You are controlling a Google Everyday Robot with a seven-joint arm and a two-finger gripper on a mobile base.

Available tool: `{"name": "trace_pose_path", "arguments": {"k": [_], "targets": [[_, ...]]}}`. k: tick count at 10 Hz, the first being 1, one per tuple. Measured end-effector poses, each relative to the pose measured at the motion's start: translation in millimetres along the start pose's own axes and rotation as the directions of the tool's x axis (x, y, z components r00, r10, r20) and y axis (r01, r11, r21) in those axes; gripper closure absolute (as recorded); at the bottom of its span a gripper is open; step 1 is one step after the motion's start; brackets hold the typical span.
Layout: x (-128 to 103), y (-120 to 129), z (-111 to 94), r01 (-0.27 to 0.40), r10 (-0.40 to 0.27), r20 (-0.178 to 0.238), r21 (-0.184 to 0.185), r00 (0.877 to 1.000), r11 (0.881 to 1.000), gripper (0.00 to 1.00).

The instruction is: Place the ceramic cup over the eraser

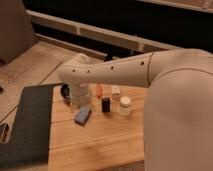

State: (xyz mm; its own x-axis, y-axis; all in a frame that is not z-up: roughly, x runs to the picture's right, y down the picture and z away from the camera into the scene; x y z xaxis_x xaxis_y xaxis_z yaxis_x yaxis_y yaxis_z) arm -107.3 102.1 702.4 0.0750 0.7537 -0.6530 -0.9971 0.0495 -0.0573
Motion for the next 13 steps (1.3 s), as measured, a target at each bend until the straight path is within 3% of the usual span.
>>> {"name": "trace_pose_path", "arguments": {"k": [1,3,5,7,9,13], "targets": [[-9,-4,-2,-0.006,0.006,0.026,0.026,1.000,1.000,0.35],[-42,-12,-12,0.022,-0.029,0.132,0.050,0.991,0.999,0.35],[-70,-10,-35,0.121,-0.130,0.252,0.050,0.959,0.991,0.35],[-79,-13,-65,0.200,-0.202,0.355,0.042,0.913,0.979,0.35],[-79,-17,-75,0.209,-0.206,0.384,0.034,0.900,0.977,0.35],[-79,-17,-73,0.208,-0.204,0.379,0.032,0.903,0.978,0.35]]}}
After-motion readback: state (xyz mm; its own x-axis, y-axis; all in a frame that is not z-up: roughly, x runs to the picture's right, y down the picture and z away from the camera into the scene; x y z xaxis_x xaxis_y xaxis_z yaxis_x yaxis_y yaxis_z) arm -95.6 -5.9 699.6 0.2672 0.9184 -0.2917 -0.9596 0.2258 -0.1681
